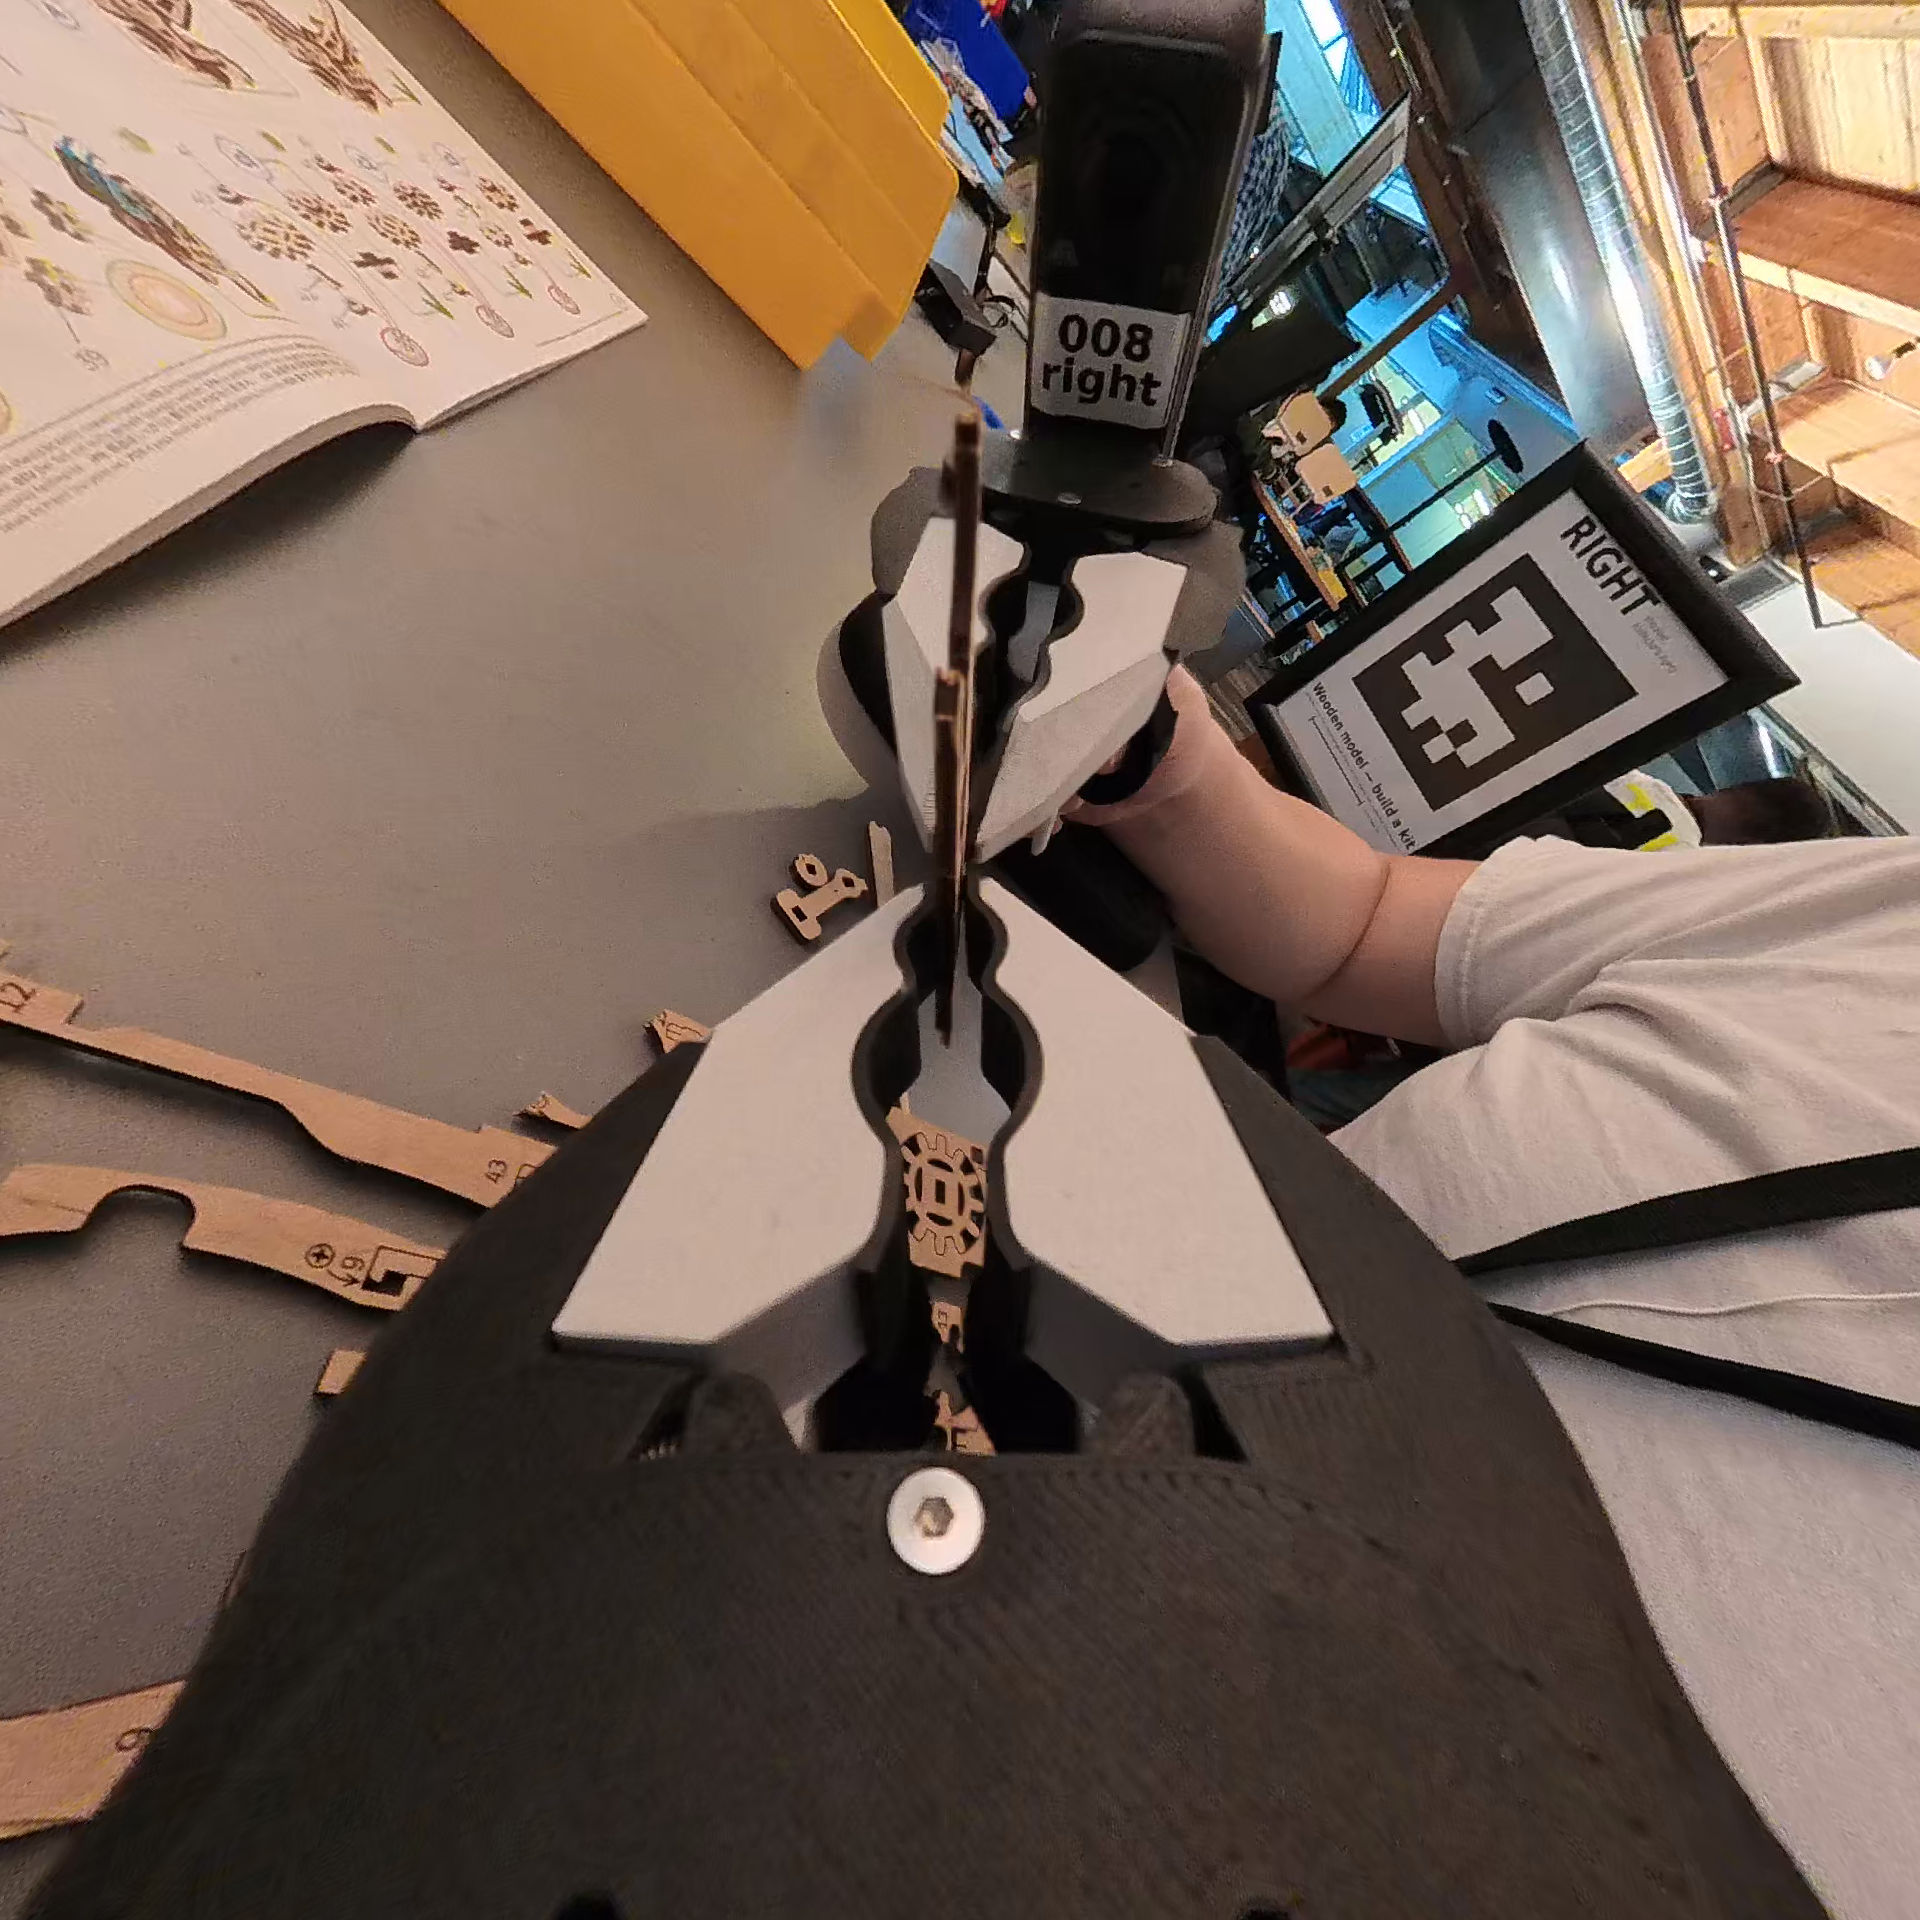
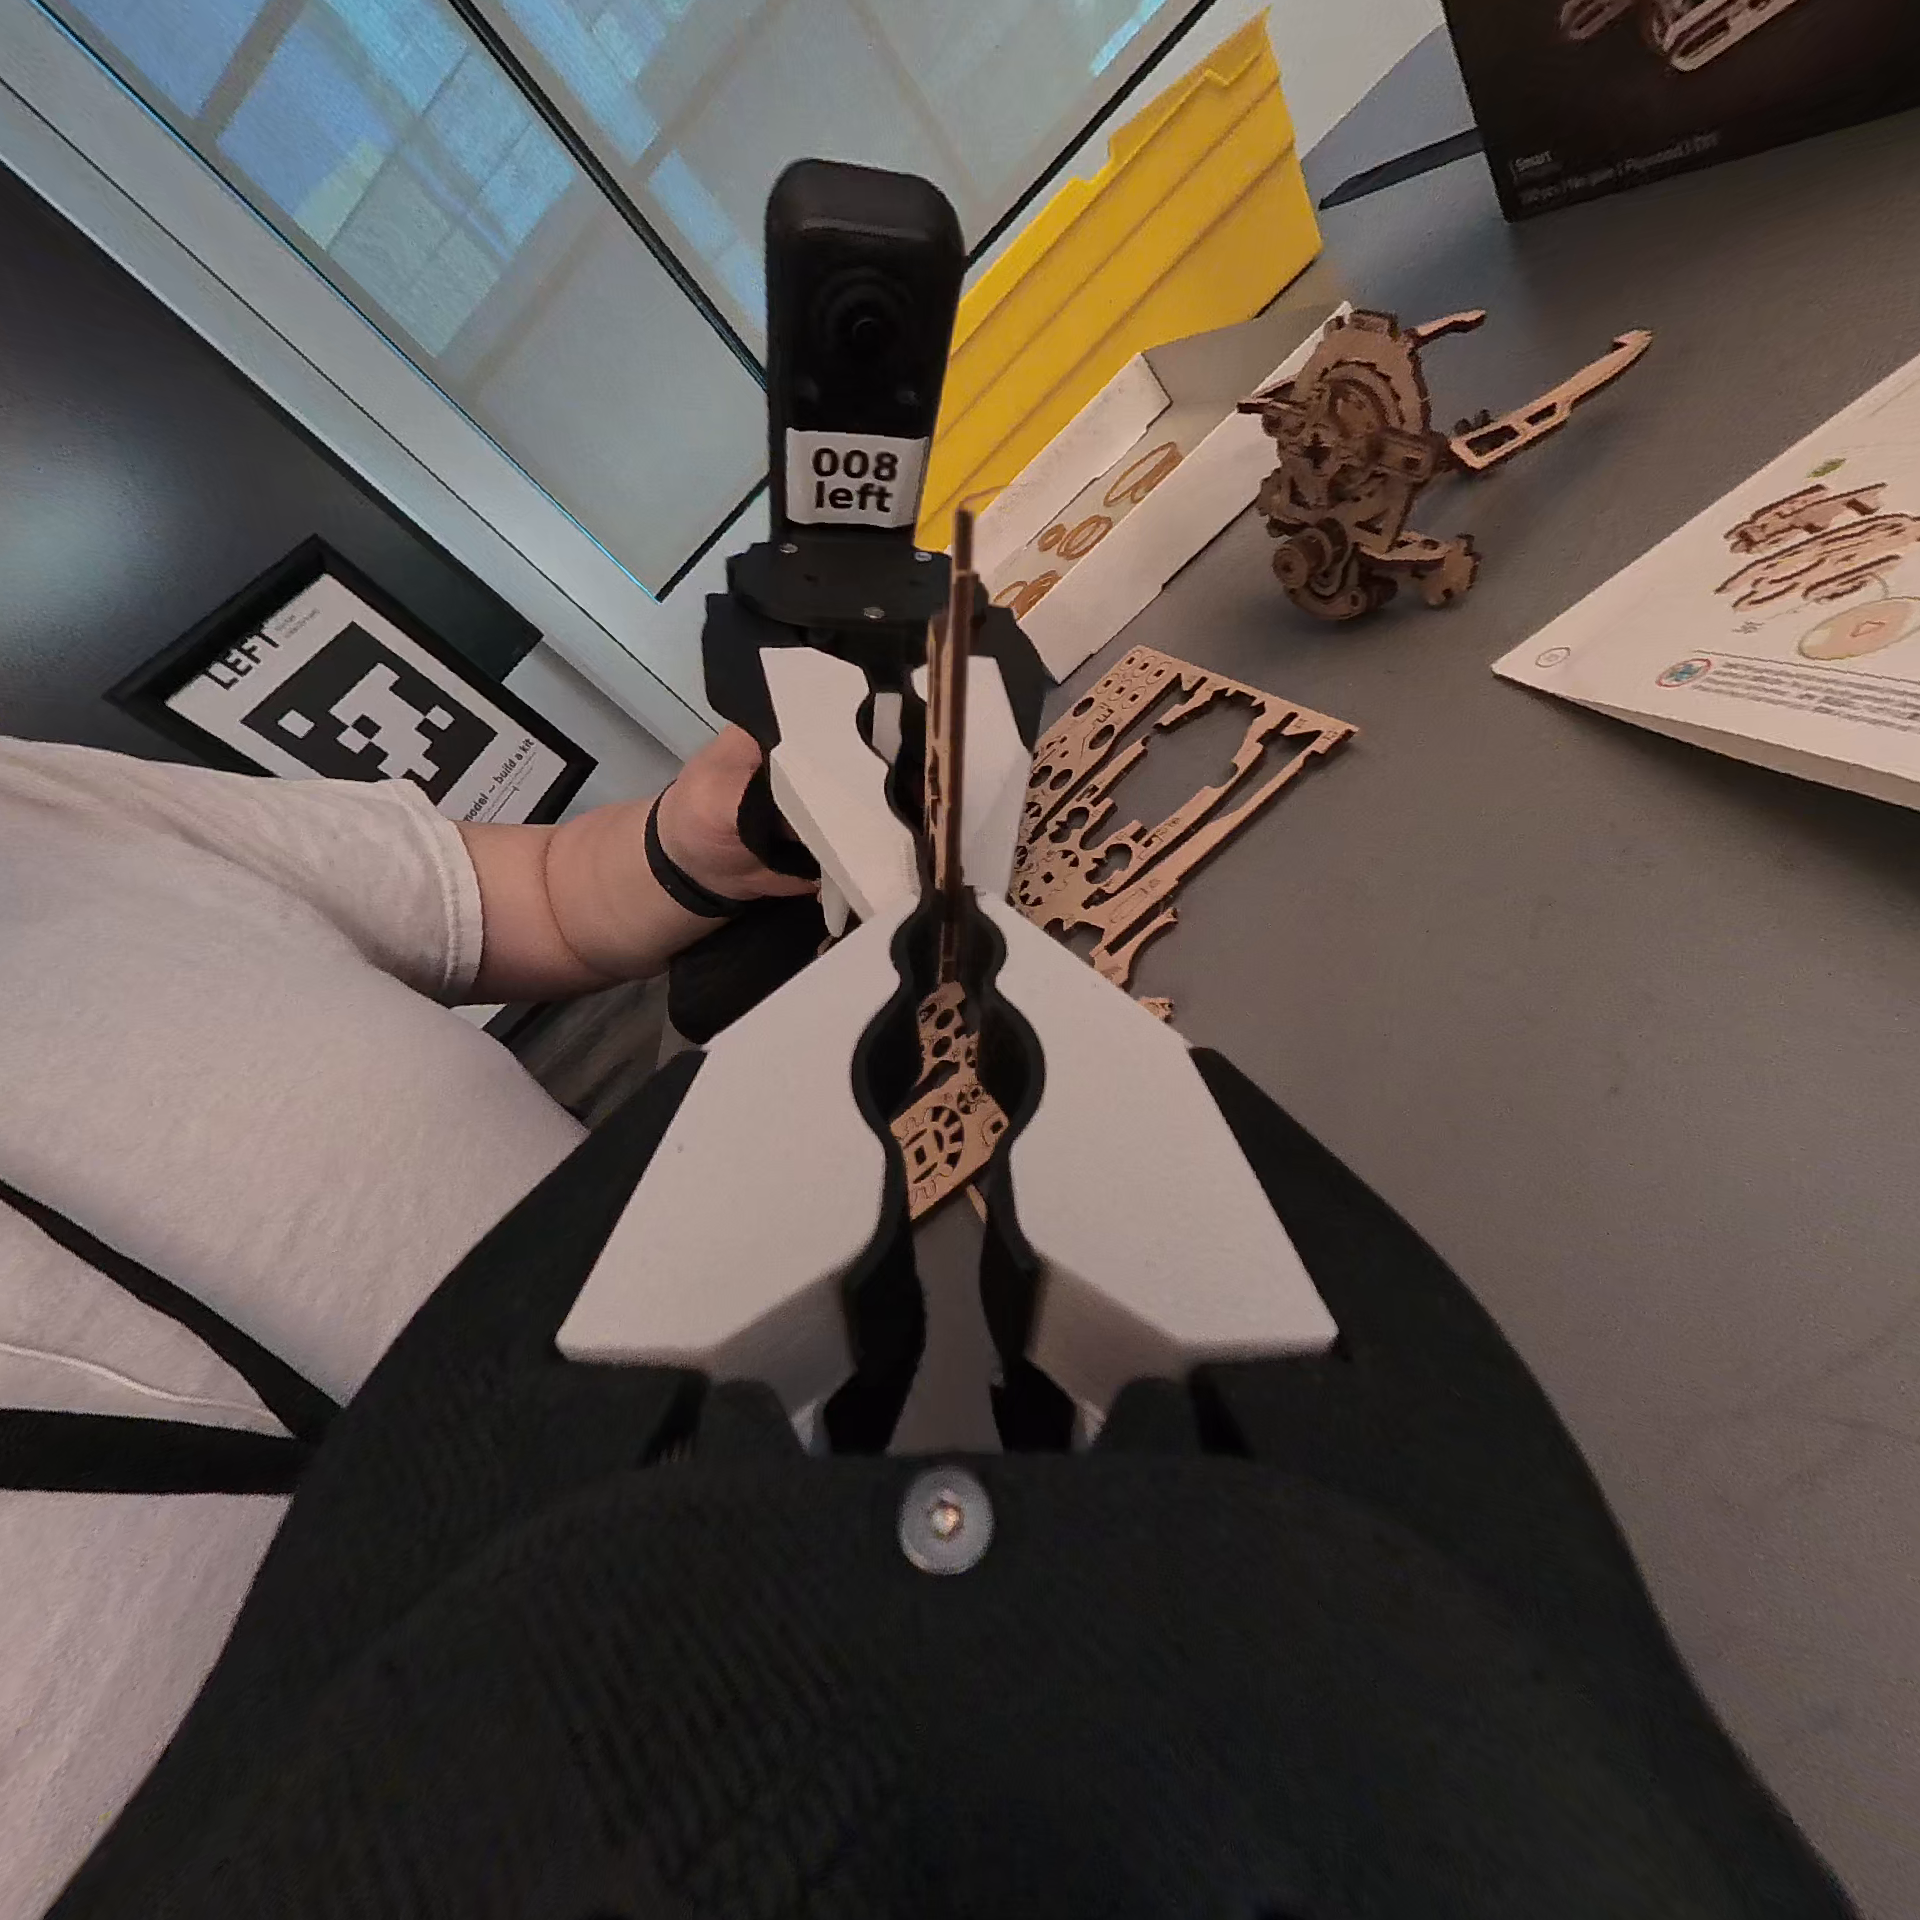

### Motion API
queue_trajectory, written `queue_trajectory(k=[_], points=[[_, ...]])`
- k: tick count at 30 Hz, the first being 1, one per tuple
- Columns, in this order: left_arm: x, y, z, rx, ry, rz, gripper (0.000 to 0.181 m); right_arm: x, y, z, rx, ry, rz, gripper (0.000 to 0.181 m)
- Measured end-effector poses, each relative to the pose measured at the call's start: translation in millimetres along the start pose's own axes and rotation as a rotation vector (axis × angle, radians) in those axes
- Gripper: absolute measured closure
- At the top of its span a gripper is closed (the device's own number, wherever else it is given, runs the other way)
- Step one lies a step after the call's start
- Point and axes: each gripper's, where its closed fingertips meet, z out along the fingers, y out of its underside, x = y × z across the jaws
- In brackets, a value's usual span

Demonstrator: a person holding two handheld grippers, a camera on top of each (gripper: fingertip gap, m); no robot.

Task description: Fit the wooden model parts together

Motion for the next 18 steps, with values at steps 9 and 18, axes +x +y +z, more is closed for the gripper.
queue_trajectory(k=[9, 18], points=[[2.9, 5.1, 7.2, -0.024, -0.003, 0.050, 0.179, -2.9, -1.0, -0.5, 0.009, -0.020, -0.004, 0.181], [6.7, 4.3, 4.1, -0.014, 0.059, 0.013, 0.181, -5.8, -3.8, -2.1, 0.030, -0.037, -0.011, 0.181]])
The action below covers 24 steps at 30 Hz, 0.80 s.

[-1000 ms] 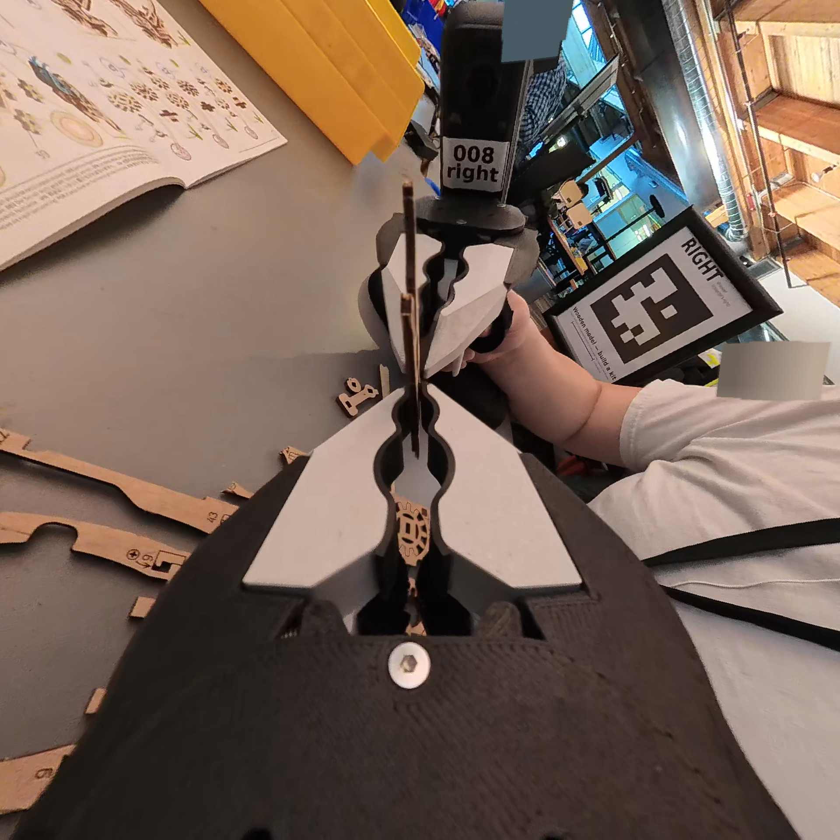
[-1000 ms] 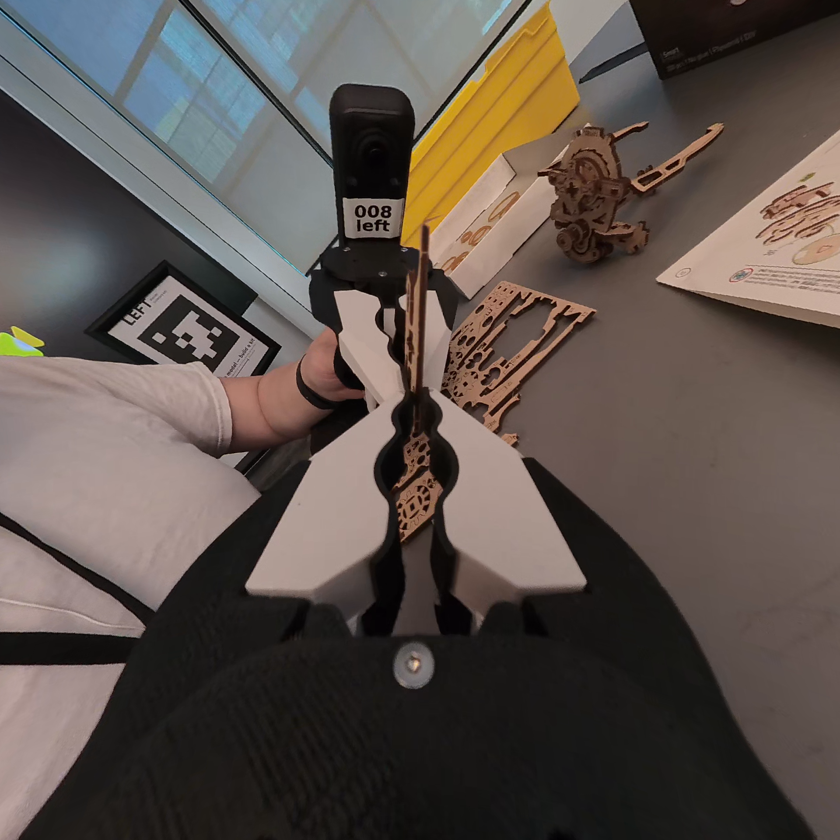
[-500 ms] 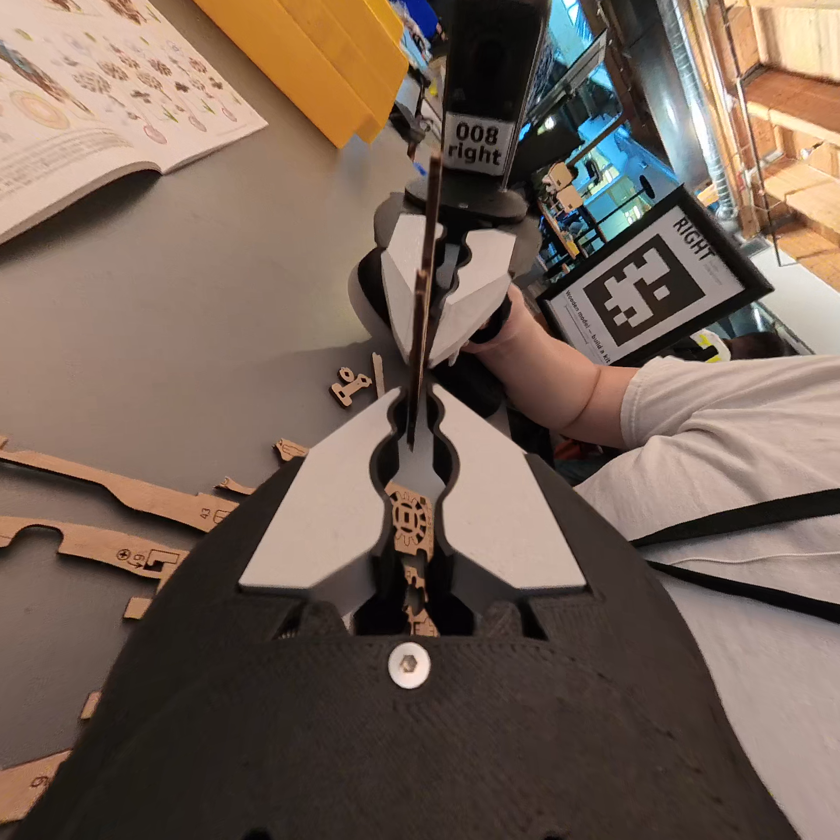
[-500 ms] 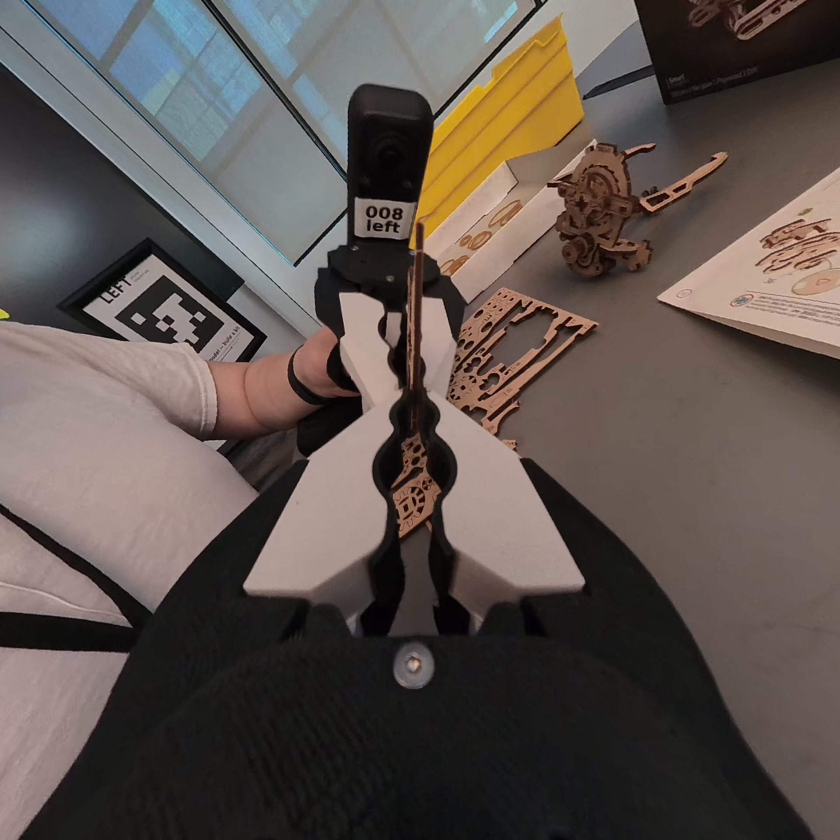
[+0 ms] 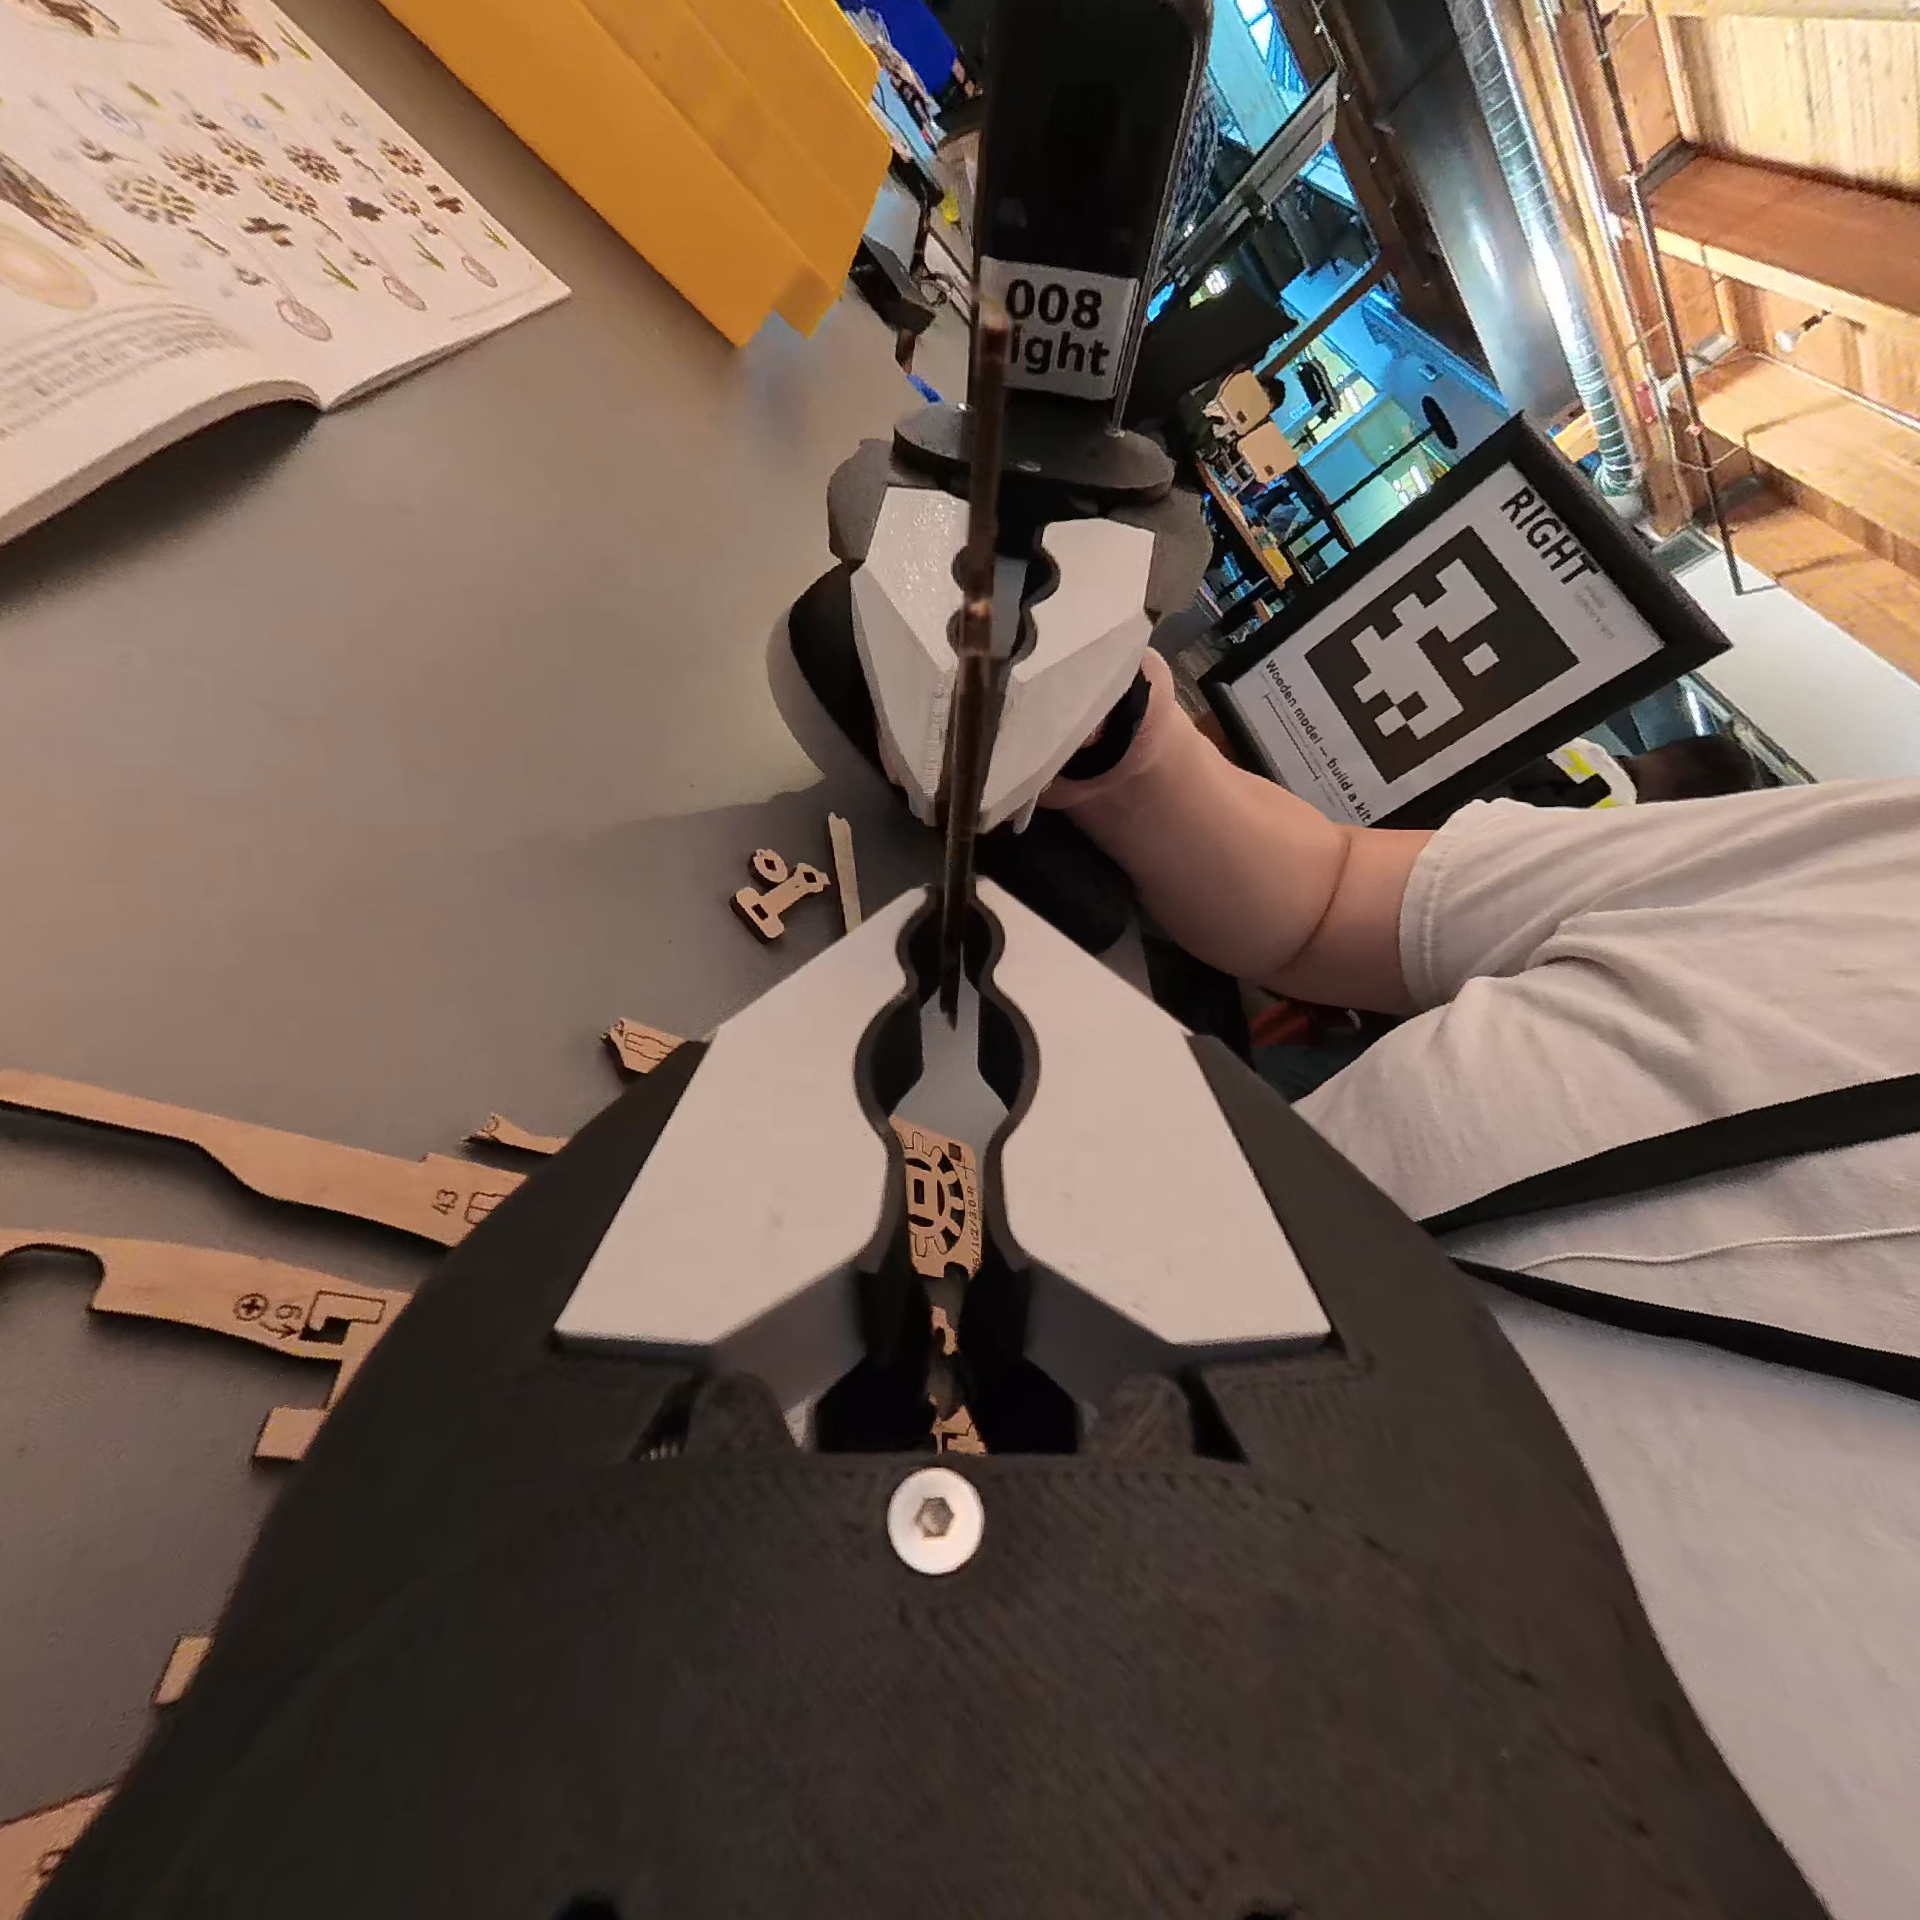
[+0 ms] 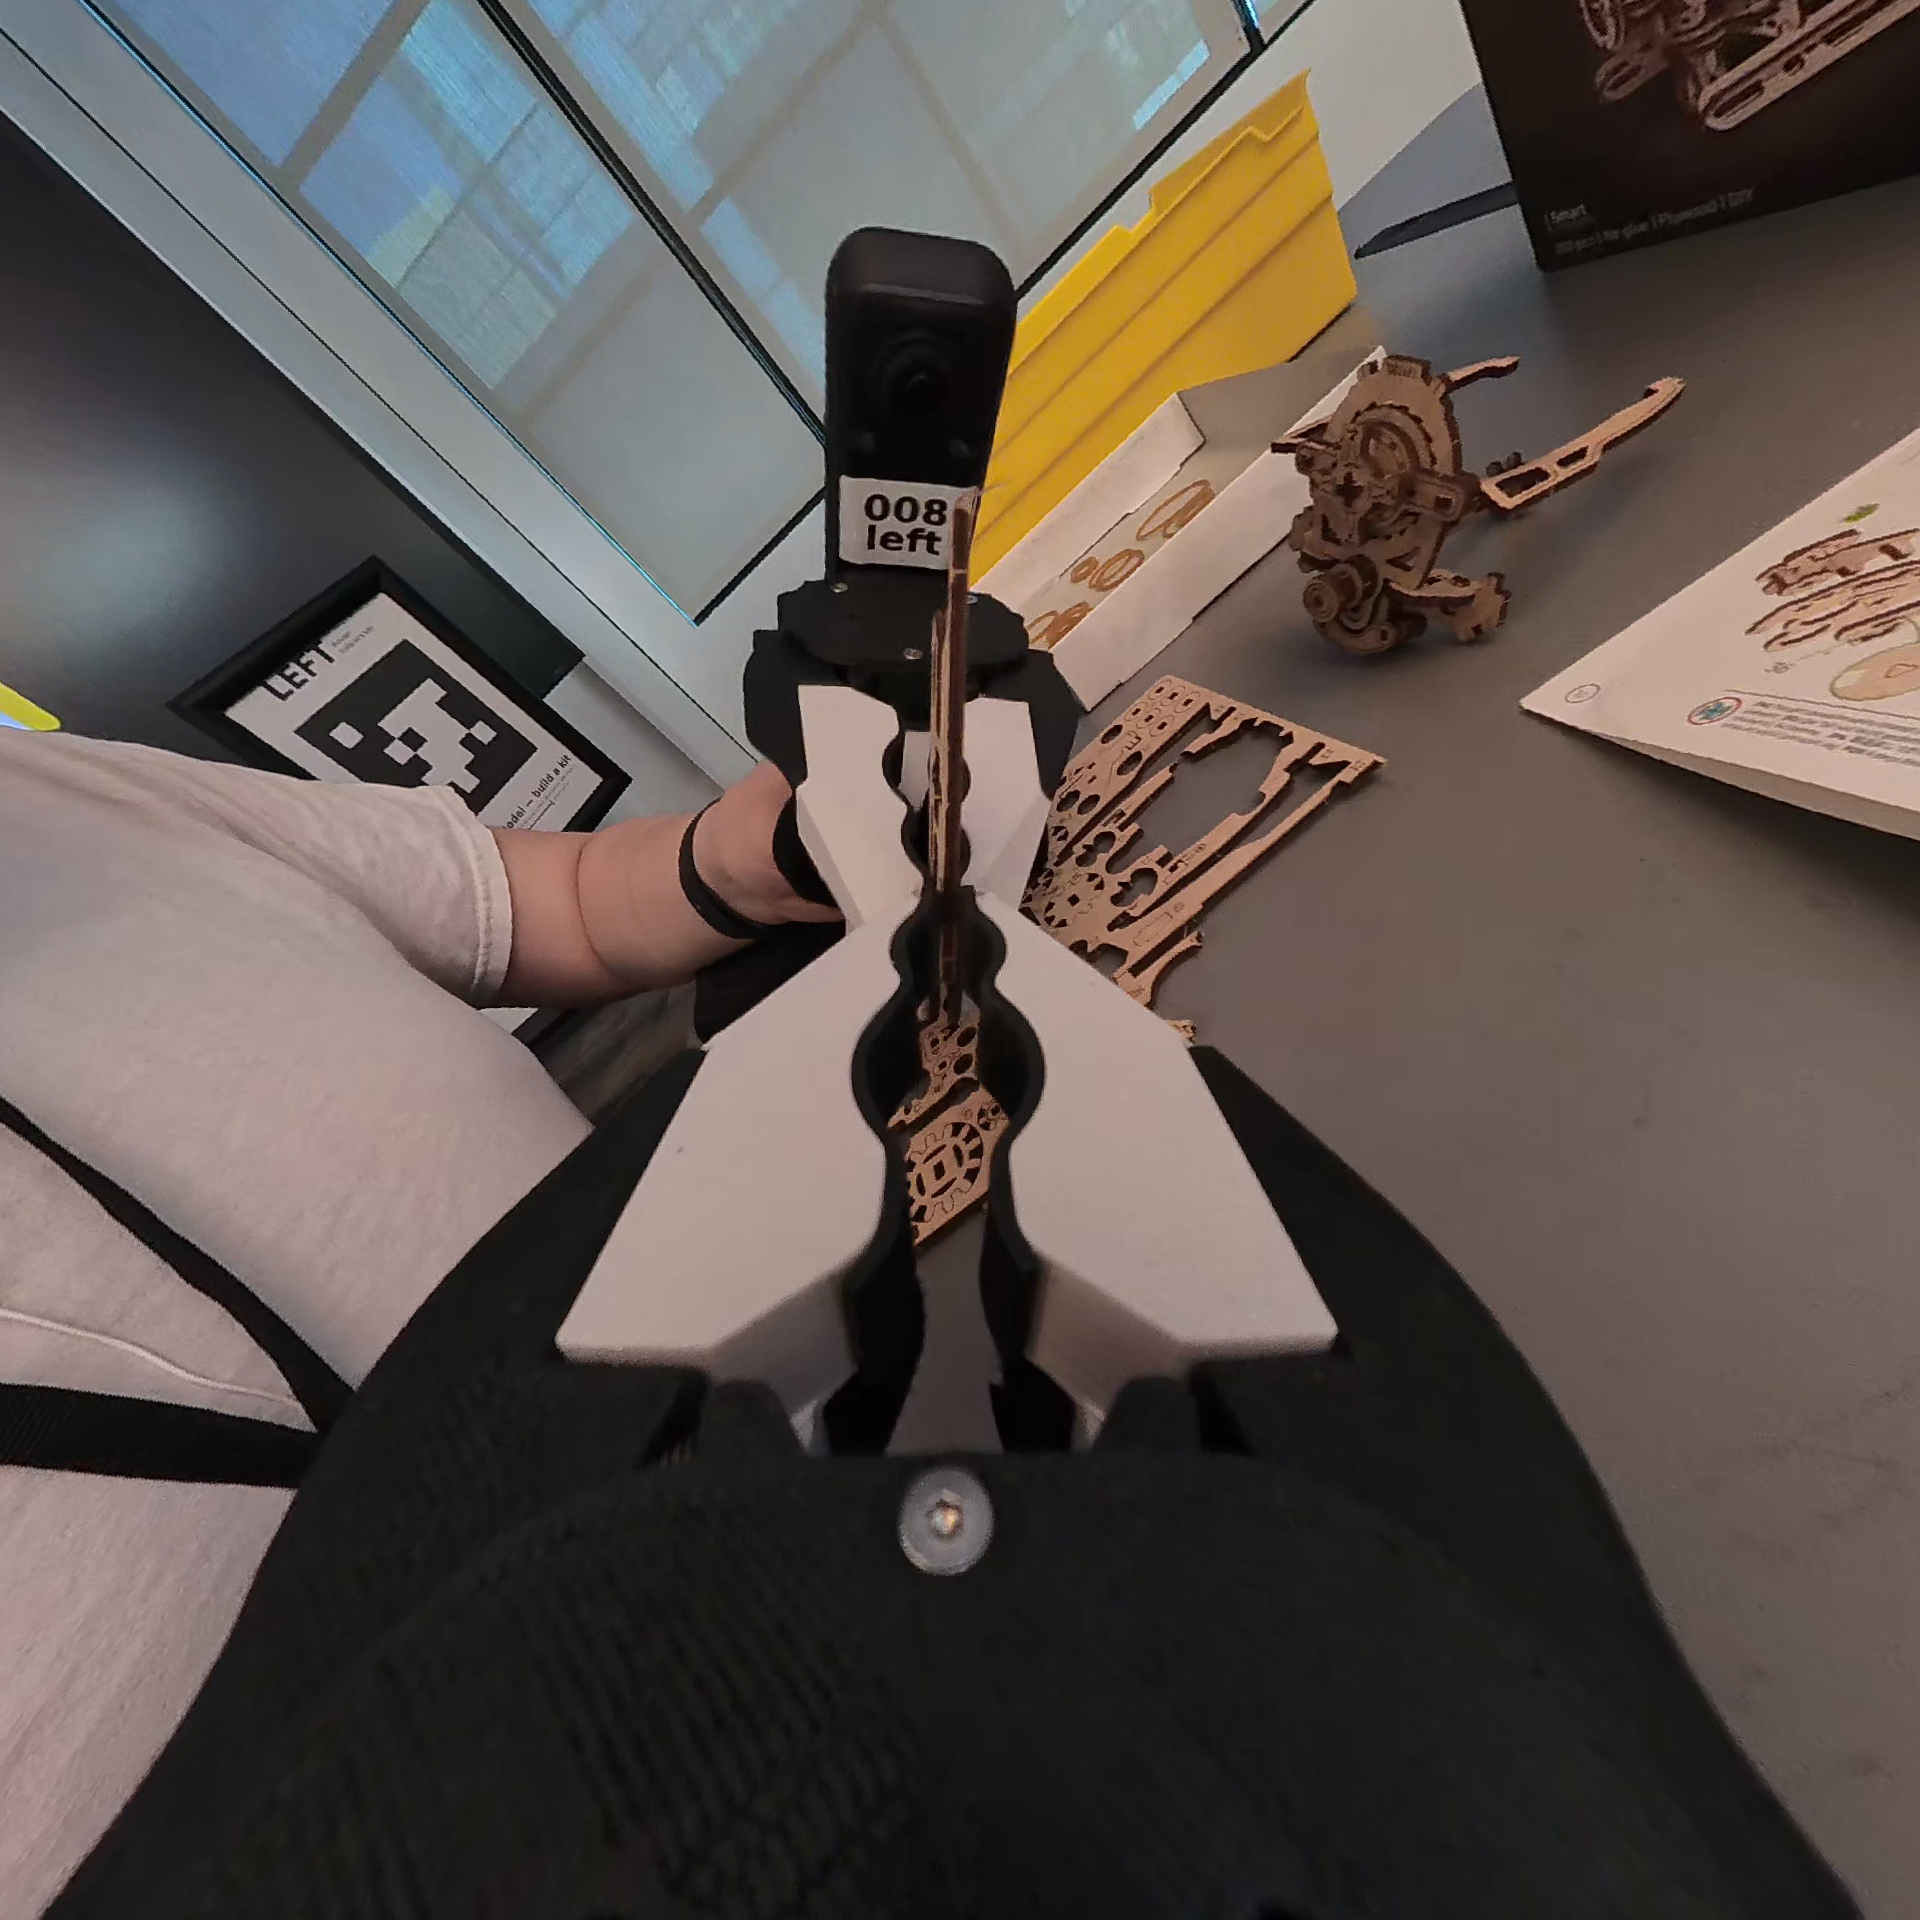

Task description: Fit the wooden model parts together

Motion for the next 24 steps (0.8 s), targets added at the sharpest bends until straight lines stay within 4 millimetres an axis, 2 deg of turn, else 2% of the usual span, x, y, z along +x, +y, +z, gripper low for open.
queue_trajectory(k=[10, 24], points=[[0.8, -2.0, 1.3, 0.018, 0.038, -0.055, 0.181, 1.6, -0.2, -0.4, 0.001, -0.016, 0.045, 0.181], [-8.4, 2.9, -1.5, -0.023, -0.019, -0.066, 0.181, 8.6, 4.2, 2.8, -0.029, 0.017, 0.073, 0.178]])
